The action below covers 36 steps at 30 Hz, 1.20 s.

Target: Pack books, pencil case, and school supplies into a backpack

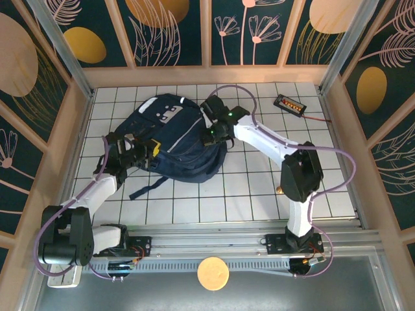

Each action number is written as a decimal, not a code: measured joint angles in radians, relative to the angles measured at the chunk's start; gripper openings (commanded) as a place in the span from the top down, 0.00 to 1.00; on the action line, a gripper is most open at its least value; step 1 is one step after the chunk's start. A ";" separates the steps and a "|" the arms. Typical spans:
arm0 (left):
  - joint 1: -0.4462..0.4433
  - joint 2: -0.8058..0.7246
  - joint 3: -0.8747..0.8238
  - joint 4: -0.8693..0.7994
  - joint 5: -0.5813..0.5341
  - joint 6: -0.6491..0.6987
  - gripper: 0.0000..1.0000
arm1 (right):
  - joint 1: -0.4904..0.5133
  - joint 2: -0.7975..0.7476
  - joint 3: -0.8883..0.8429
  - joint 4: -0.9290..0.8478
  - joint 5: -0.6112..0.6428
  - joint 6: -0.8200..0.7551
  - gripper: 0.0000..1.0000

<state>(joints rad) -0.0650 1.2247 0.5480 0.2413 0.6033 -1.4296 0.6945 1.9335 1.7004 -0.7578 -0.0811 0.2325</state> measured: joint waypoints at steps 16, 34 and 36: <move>0.126 0.193 0.343 -0.367 -0.042 0.391 0.18 | 0.120 0.023 -0.070 0.102 -0.089 0.040 1.00; -0.019 -0.234 0.001 -0.285 -0.079 0.072 0.01 | 0.154 0.021 -0.075 0.127 -0.201 0.115 1.00; -0.040 -0.232 -0.030 -0.245 -0.087 0.018 0.03 | 0.155 0.021 -0.074 0.127 -0.201 0.114 1.00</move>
<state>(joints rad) -0.1047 0.9932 0.5182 -0.0032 0.5163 -1.4113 0.8494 1.9545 1.6260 -0.6308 -0.2821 0.3470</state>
